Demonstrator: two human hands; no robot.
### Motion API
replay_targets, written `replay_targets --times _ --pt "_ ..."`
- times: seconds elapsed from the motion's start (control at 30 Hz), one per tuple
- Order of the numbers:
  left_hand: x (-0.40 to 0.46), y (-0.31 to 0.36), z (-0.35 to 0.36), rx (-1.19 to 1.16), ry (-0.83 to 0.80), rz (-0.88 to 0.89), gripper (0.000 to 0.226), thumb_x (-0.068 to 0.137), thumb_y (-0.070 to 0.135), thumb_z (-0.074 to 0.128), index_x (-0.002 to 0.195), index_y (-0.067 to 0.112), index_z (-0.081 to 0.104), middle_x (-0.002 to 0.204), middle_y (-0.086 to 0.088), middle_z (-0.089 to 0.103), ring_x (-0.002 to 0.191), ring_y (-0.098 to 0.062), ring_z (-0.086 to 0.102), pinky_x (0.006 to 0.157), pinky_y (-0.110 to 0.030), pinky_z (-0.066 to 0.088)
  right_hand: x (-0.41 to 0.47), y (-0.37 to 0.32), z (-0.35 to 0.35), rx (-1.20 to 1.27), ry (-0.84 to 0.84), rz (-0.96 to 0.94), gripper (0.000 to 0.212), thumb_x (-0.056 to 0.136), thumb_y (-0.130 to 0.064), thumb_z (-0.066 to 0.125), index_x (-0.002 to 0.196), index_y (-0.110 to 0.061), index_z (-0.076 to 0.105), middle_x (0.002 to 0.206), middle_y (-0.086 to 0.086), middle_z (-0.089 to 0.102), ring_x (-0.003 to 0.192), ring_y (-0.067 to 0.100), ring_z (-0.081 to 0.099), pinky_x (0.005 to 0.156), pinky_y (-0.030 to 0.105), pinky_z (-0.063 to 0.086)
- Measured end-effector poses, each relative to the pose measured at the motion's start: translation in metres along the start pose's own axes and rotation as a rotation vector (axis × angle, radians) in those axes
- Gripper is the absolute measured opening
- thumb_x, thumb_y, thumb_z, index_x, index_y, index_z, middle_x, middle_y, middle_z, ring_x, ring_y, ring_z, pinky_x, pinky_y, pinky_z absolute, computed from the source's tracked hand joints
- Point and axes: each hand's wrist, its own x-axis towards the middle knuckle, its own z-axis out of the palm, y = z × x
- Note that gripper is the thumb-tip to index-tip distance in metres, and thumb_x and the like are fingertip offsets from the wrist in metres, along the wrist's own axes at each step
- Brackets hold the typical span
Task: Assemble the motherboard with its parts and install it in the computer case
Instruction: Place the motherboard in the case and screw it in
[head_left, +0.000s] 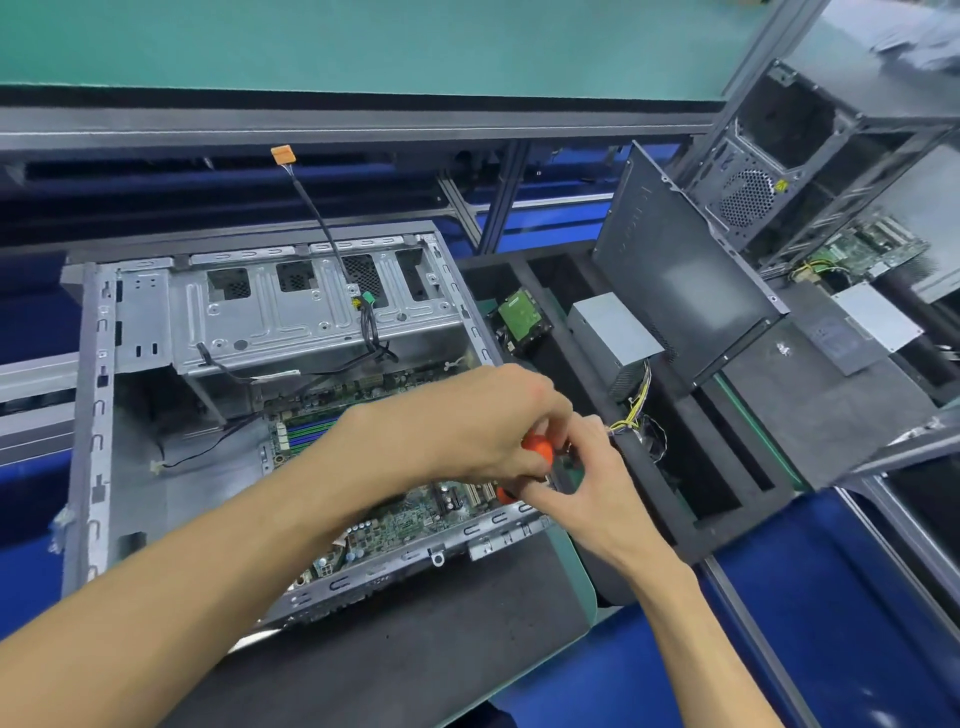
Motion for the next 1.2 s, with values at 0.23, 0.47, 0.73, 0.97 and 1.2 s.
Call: replay_targets --times 0.23,0.47,0.73,0.97,1.2 --pt "0.0 -0.002 0.005 0.077 0.103 -0.079 0.034 0.085 0.049 0.067 0.106 0.024 0.057 0.094 0.006 0.057 0.086 -0.019 0.058 0.072 -0.033 0.047 0.001 -0.001 0.0 0.025 0.006 -0.008 0.029 0.07 -0.046 0.075 0.089 -0.029 0.062 0.087 -0.015 0.053 0.082 0.006 0.046 0.073 0.012 0.036" --pt "-0.001 0.0 -0.001 0.02 -0.071 0.004 0.023 0.086 0.014 0.064 0.106 0.026 0.069 0.101 0.007 0.06 0.094 -0.016 0.058 0.085 -0.033 0.05 0.002 -0.007 0.006 0.034 -0.021 -0.055 0.029 0.071 -0.039 0.068 0.085 -0.06 0.053 0.084 -0.026 0.052 0.079 -0.001 0.045 0.072 0.008 0.037" --pt "0.002 0.002 0.011 0.165 0.12 -0.091 0.028 0.09 0.047 0.061 0.094 0.02 0.057 0.074 0.006 0.052 0.078 -0.024 0.06 0.061 -0.033 0.042 0.004 0.002 0.006 0.031 0.009 -0.023 0.023 0.07 -0.041 0.076 0.083 -0.031 0.059 0.083 -0.024 0.053 0.079 0.006 0.045 0.069 0.014 0.036" --pt "-0.001 -0.003 0.003 0.039 0.001 -0.022 0.026 0.089 0.032 0.065 0.113 0.025 0.059 0.104 0.005 0.054 0.092 -0.017 0.056 0.084 -0.035 0.049 0.003 0.004 0.002 -0.005 -0.017 -0.09 0.017 0.077 -0.035 0.072 0.087 -0.037 0.059 0.078 -0.014 0.05 0.081 0.008 0.042 0.071 0.017 0.033" --pt "0.004 -0.001 0.003 0.146 -0.005 -0.052 0.015 0.091 0.031 0.064 0.104 0.024 0.064 0.08 0.01 0.047 0.081 -0.018 0.055 0.062 -0.027 0.039 0.006 0.004 0.004 -0.015 -0.01 -0.085 0.021 0.073 -0.04 0.074 0.079 -0.037 0.053 0.077 -0.019 0.049 0.08 0.007 0.042 0.069 0.014 0.033"
